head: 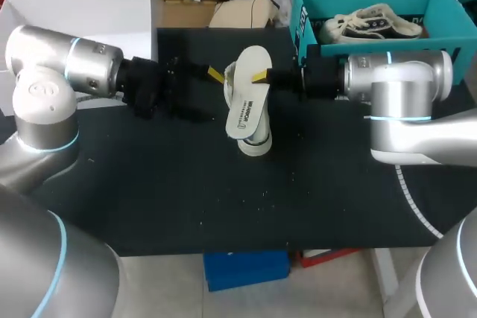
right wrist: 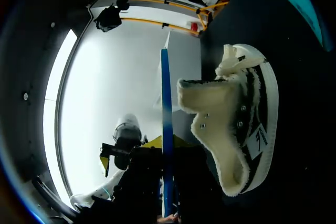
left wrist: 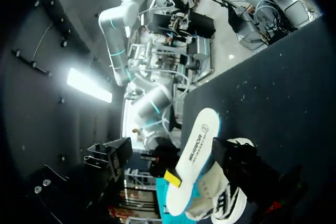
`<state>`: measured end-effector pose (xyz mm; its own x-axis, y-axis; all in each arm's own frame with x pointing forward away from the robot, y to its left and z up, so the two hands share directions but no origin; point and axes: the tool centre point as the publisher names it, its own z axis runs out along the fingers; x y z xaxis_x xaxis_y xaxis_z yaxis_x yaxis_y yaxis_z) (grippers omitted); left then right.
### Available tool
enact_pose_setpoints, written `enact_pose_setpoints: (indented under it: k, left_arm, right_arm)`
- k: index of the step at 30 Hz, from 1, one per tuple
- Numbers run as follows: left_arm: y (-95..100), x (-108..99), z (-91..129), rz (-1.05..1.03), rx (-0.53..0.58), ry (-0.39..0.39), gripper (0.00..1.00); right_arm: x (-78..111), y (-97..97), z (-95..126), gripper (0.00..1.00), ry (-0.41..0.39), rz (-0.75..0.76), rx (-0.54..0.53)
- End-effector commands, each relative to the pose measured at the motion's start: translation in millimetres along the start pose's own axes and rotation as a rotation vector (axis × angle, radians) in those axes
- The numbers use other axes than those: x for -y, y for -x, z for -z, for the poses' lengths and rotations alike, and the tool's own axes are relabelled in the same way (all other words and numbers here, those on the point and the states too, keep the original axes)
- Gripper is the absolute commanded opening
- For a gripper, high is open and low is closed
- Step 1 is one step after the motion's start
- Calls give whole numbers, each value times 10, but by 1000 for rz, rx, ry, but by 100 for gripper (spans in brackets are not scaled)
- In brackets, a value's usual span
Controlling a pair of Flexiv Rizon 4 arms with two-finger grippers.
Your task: Take the shoe out of the shoebox, open the shoe tongue, remove and reinsert the insole, then place the shoe into the shoebox
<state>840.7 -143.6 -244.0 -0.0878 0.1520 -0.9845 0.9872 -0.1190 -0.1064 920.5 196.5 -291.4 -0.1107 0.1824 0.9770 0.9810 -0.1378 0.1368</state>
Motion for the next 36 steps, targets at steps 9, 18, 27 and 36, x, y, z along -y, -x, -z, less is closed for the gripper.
enact_pose_setpoints:
  k: [9,18,27,36]
  left_arm:
    - [-137,-158,-11,-57,342,24,100]
    - [-210,-209,9,-48,298,36,100]
    - [-339,-377,-29,-86,257,48,100]
    - [-316,-580,-235,-124,225,62,87]
  right_arm:
    - [2,-2,-13,0,2,0,2]
    - [2,-2,-13,0,2,0,2]
    - [2,-2,-13,0,2,0,2]
    - [2,-2,-13,0,2,0,2]
